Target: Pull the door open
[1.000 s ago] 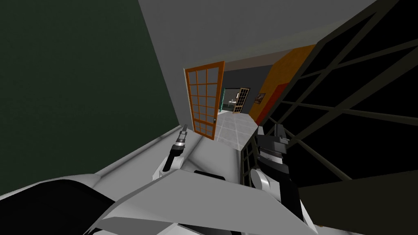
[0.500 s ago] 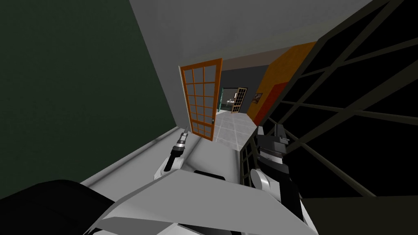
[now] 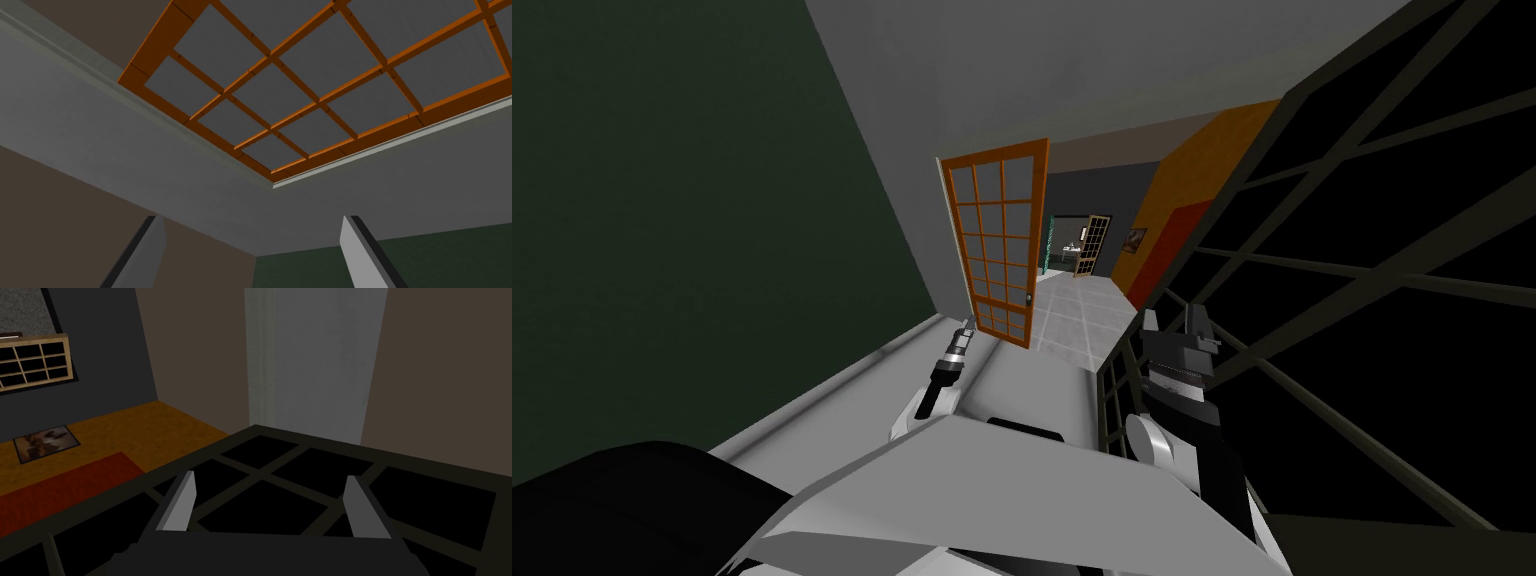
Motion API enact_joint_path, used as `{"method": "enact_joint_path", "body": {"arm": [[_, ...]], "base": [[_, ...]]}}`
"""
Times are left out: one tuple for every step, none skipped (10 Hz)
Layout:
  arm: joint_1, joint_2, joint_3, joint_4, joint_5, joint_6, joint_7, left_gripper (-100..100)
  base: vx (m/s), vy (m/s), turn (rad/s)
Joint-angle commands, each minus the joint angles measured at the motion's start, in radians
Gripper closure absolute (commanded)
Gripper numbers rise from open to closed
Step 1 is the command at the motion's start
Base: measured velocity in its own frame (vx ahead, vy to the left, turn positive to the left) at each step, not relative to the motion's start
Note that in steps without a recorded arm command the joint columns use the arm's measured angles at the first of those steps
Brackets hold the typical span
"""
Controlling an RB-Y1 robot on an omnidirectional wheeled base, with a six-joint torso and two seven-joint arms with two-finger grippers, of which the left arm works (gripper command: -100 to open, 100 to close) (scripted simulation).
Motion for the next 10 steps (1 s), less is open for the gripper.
{"method": "enact_joint_path", "body": {"arm": [[-0.011, -0.001, 0.006, 0.046, -0.01, -0.016, -0.037, -100], [-0.016, -0.001, 0.011, 0.068, -0.016, -0.021, -0.057, -100], [-0.021, 0.0, 0.016, 0.091, -0.022, -0.027, -0.077, -100], [-0.026, 0.001, 0.02, 0.113, -0.027, -0.032, -0.097, -100], [-0.031, 0.002, 0.025, 0.135, -0.033, -0.037, -0.117, -100], [-0.036, 0.003, 0.029, 0.158, -0.038, -0.042, -0.137, -100], [-0.042, 0.004, 0.034, 0.18, -0.044, -0.047, -0.157, -100], [-0.047, 0.004, 0.038, 0.203, -0.05, -0.053, -0.176, -100], [-0.052, 0.005, 0.043, 0.225, -0.055, -0.058, -0.196, -100], [-0.057, 0.006, 0.048, 0.247, -0.061, -0.063, -0.216, -100]], "base": [[0.107, -0.027, -0.08], [0.104, -0.018, -0.066], [0.098, -0.015, -0.067], [0.108, -0.004, -0.075], [0.101, -0.013, -0.089], [0.102, -0.025, -0.072], [0.098, -0.013, -0.068], [0.106, -0.009, -0.085], [0.108, -0.019, -0.084], [0.114, -0.021, -0.065]]}}
